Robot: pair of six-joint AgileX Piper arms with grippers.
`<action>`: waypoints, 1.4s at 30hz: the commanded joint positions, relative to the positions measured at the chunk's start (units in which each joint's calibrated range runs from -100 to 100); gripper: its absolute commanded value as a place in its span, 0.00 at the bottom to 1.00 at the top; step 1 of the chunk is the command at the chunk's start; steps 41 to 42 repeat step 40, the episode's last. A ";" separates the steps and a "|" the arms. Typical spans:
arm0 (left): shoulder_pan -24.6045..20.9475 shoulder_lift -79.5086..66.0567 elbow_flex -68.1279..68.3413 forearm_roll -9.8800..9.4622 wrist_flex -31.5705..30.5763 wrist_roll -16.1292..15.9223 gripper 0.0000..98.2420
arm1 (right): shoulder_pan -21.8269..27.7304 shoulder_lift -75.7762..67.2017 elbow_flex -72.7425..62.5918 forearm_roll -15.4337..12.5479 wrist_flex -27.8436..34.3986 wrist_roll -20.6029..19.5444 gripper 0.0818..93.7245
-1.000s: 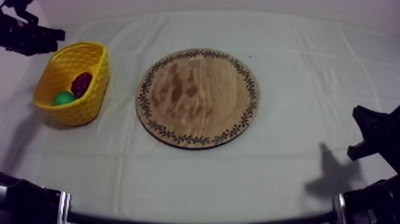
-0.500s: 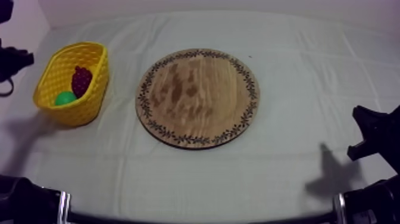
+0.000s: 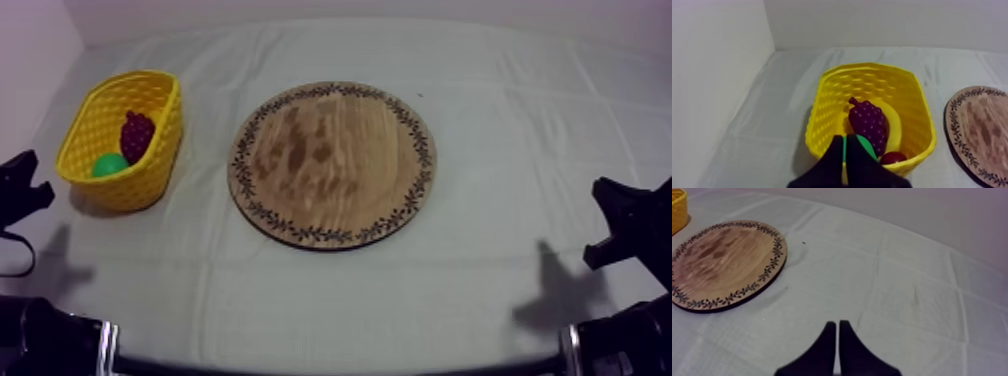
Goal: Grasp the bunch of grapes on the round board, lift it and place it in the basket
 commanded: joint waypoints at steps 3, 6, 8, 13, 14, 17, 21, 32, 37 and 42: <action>-0.18 -7.57 5.10 -0.13 -0.51 -0.19 0.00 | -0.02 -0.01 -0.03 0.01 0.00 0.00 0.00; -0.24 -10.05 7.41 -0.16 -0.72 -0.47 0.00 | -0.02 -0.01 -0.03 0.01 0.00 -0.01 0.00; -0.35 -10.93 8.80 -0.26 -1.22 -0.67 0.00 | -0.02 -0.01 -0.03 0.01 0.00 -0.02 0.00; -0.90 -11.63 10.69 0.65 -1.82 -1.56 0.00 | 0.02 -0.01 -0.03 0.01 0.00 -0.03 0.00; -0.98 -11.68 11.01 0.93 -2.25 -1.62 0.00 | 0.03 -0.01 -0.03 0.01 0.00 -0.03 0.00; -1.10 -11.74 11.50 1.42 -3.59 -1.38 0.00 | 0.03 -0.01 -0.03 0.01 0.00 -0.02 0.00; -1.15 -11.77 11.70 1.58 -5.88 -0.81 0.00 | 0.03 -0.01 -0.03 0.01 0.00 -0.02 0.00; -1.29 -11.77 11.76 1.31 -6.95 0.35 0.00 | -0.02 -0.01 -0.03 0.01 0.00 -0.04 0.00; -1.48 -11.77 11.76 1.29 -6.97 0.75 0.00 | -0.02 -0.01 -0.03 0.01 0.00 -0.05 0.00; -1.51 -11.77 11.76 1.38 -6.97 0.81 0.00 | -0.02 -0.01 -0.03 0.01 0.00 -0.05 0.00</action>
